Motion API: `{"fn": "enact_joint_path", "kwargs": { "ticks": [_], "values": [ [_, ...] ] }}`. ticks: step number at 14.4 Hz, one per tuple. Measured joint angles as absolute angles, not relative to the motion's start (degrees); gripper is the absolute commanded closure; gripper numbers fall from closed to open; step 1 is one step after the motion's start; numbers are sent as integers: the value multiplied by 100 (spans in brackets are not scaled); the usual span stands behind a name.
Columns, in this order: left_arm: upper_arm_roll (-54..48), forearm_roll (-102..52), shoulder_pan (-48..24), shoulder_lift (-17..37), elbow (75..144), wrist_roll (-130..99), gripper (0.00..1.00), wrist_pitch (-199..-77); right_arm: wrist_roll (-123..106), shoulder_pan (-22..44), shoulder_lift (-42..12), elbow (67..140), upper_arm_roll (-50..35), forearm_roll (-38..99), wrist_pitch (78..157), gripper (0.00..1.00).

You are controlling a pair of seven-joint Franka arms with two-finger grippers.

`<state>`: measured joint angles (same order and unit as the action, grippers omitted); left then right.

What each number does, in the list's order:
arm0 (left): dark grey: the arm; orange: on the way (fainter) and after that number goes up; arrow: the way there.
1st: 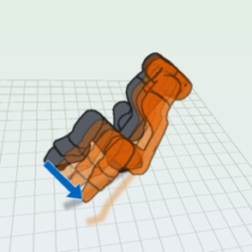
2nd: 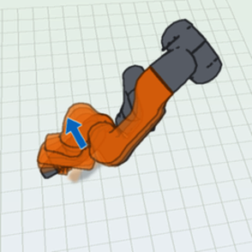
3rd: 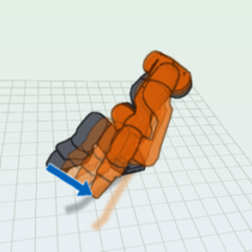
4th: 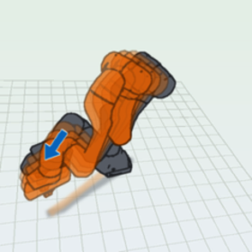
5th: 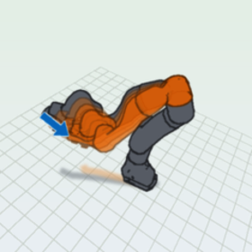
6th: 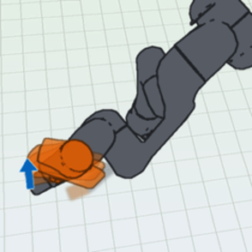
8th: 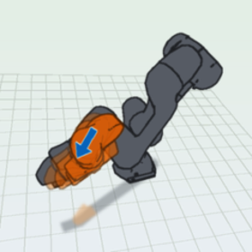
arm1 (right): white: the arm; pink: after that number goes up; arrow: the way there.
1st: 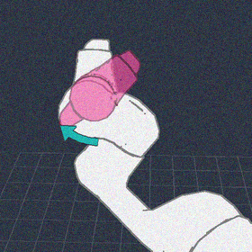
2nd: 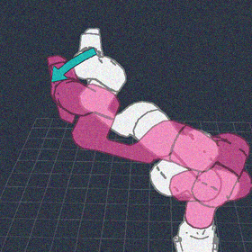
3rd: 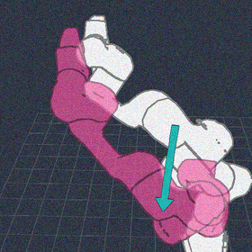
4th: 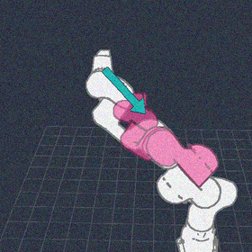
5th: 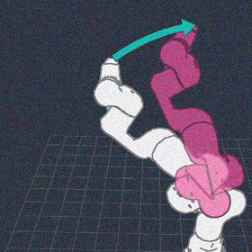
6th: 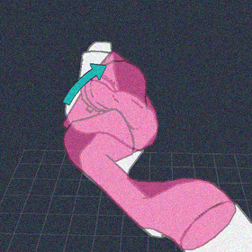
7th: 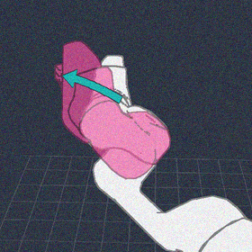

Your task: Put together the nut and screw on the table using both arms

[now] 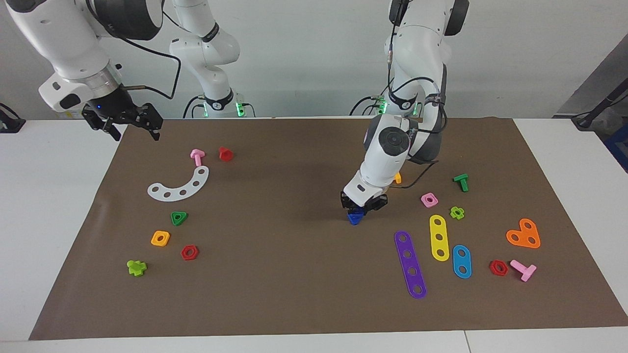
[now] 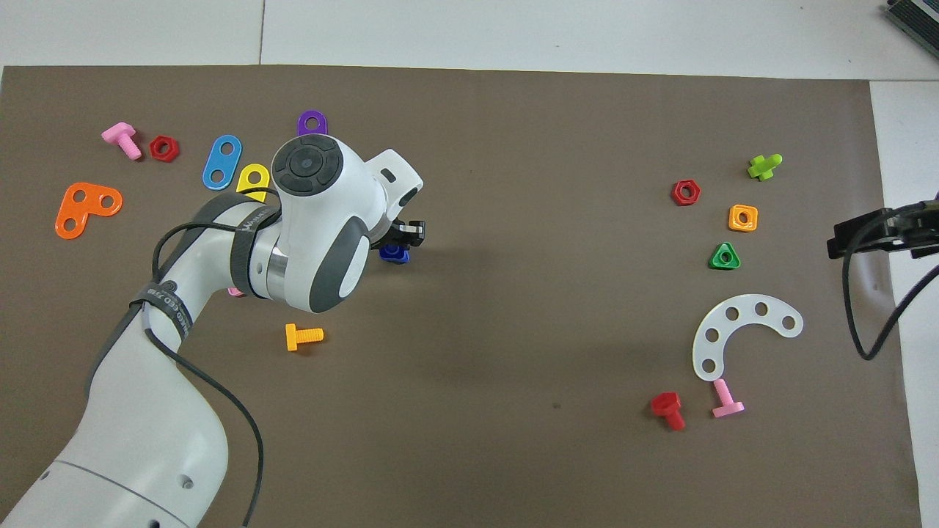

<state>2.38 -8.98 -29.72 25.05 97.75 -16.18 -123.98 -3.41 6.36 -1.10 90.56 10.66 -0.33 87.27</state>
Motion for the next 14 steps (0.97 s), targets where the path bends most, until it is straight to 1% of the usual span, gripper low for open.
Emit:
{"fn": "enact_joint_path", "kwargs": {
  "ticks": [4,5,6,7,8,9,10,11,14],
  "values": [
    [238,-898,-2979,2539,9803,-1685,87,-12417,-341,626,46,9149,1068,-33,8728,0],
    [238,-898,-2979,2562,9845,-1704,84,-12466,-340,625,105,9167,1068,-33,8728,0],
    [238,-898,-2979,2585,9899,-1712,72,-12543,-340,623,156,9186,1069,-33,8728,0],
    [237,-898,-2979,2601,9949,-1714,57,-12614,-340,618,191,9206,1069,-33,8728,0],
    [237,-898,-2979,2612,9973,-1715,37,-12645,-340,617,206,9217,1069,-33,8728,0],
    [237,-898,-2979,2615,9983,-1716,24,-12659,-340,619,211,9220,1069,-33,8728,0],
    [237,-898,-2979,2614,9984,-1716,3,-12670,-340,620,212,9220,1069,-33,8728,0],
    [237,-898,-2979,2614,9984,-1717,0,-12679,-340,620,215,9220,1069,-33,8728,0],
    [237,-898,-2979,2614,9981,-1718,0,-12724,-340,637,216,9221,1067,-33,8728,0]
  ]
}}
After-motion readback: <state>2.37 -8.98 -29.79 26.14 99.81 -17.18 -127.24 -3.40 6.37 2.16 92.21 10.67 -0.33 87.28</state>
